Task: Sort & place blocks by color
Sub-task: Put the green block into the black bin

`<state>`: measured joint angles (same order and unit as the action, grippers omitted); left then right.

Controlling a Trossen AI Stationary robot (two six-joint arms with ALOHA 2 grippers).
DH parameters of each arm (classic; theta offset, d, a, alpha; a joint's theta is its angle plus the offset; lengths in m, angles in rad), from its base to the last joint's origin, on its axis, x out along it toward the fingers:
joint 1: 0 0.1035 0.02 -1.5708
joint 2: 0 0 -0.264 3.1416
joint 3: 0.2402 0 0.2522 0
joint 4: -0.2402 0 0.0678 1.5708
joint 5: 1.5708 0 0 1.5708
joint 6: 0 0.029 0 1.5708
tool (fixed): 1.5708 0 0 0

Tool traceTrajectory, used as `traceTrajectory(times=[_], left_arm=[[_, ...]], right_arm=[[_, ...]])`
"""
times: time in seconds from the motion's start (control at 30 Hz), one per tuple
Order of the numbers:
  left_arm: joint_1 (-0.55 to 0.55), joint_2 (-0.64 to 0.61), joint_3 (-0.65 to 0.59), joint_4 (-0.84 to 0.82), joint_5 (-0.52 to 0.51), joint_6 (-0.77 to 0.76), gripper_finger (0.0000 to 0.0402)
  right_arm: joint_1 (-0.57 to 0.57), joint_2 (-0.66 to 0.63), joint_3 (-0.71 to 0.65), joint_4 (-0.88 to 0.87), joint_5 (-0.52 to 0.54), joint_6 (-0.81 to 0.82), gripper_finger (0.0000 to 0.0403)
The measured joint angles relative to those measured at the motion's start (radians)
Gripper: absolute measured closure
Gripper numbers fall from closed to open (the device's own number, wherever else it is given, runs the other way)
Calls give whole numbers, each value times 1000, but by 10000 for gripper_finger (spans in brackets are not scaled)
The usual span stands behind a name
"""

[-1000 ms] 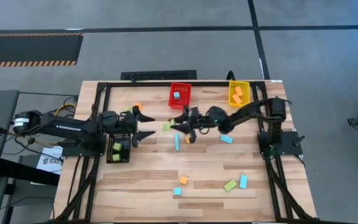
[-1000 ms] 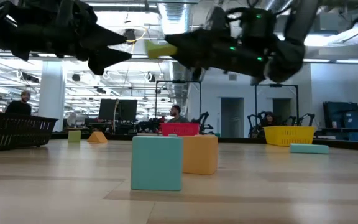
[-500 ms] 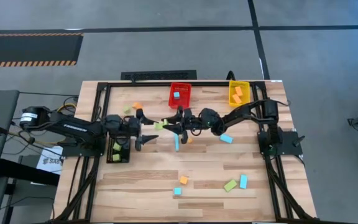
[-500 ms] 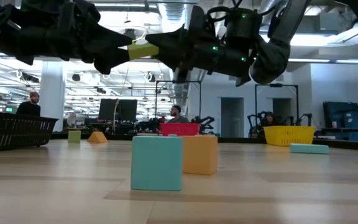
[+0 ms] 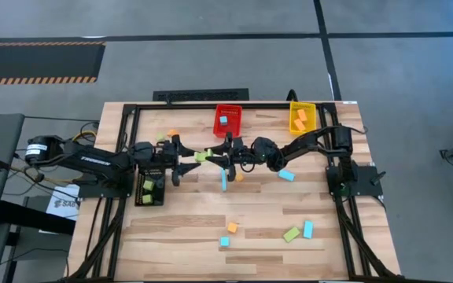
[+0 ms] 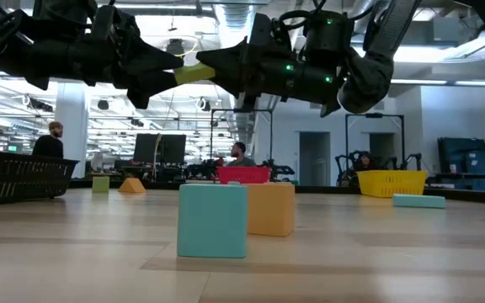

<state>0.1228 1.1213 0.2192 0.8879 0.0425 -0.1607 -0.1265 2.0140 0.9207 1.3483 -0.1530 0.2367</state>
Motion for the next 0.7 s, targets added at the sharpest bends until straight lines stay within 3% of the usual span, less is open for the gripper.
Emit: traceTrajectory(times=[0.27,0.57,0.7], left_arm=[[1,0,0,-1,3,64,299],[1,-3,0,-36,-18,127,299],[2,-38,16,-132,-45,144,299]], right_arm=[[0,-1,-1,4,-17,2,265],[-3,-1,0,-7,-55,77,174],[-20,-1,0,-6,-104,92,132]])
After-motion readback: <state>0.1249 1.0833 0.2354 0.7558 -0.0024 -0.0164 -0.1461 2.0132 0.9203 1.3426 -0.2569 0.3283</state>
